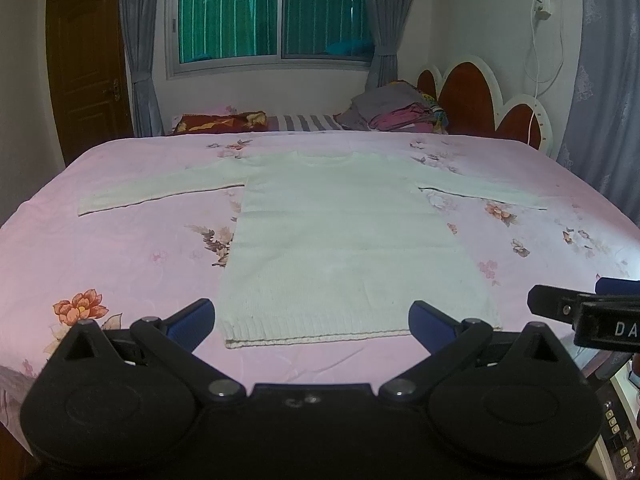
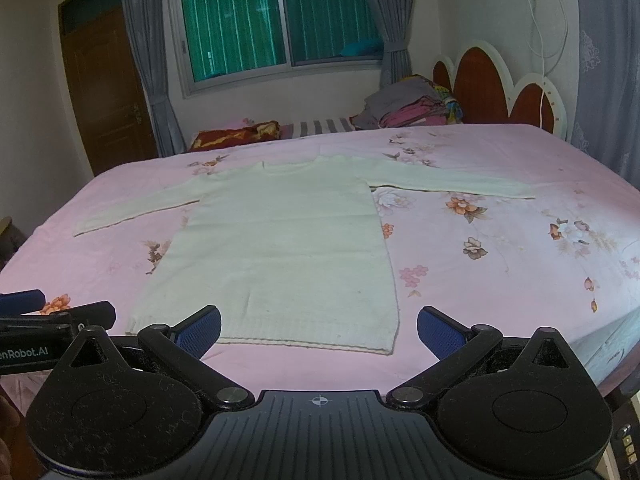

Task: Fold small clothes

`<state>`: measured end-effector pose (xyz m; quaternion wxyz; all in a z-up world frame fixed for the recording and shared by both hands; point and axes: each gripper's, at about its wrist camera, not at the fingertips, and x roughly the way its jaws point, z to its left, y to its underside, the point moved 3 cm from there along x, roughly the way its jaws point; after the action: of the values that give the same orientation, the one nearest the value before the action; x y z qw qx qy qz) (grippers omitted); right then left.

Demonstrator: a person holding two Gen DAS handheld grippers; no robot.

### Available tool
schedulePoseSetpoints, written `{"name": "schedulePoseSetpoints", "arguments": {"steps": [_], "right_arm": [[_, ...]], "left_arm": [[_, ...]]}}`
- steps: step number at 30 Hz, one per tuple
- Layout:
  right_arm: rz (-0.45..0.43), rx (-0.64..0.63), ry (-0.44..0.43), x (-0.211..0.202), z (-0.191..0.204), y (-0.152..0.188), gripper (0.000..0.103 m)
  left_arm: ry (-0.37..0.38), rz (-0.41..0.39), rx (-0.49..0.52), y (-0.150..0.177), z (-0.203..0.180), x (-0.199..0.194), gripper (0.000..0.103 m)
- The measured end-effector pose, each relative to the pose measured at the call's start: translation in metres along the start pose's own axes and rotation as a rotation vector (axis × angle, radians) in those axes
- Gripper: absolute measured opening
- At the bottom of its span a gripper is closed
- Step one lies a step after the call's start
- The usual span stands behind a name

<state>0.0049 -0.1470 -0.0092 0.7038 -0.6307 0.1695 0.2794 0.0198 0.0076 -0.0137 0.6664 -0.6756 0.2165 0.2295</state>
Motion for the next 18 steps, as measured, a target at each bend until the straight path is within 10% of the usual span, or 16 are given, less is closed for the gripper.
{"name": "schedulePoseSetpoints", "arguments": {"steps": [18], "right_arm": [[0.003,0.001,-0.003,0.0025,0.0016,-0.0031,0.103]], "left_arm": [[-0.007,0.016,-0.005,-0.0017,0.0042,0.0063,0.103]]}}
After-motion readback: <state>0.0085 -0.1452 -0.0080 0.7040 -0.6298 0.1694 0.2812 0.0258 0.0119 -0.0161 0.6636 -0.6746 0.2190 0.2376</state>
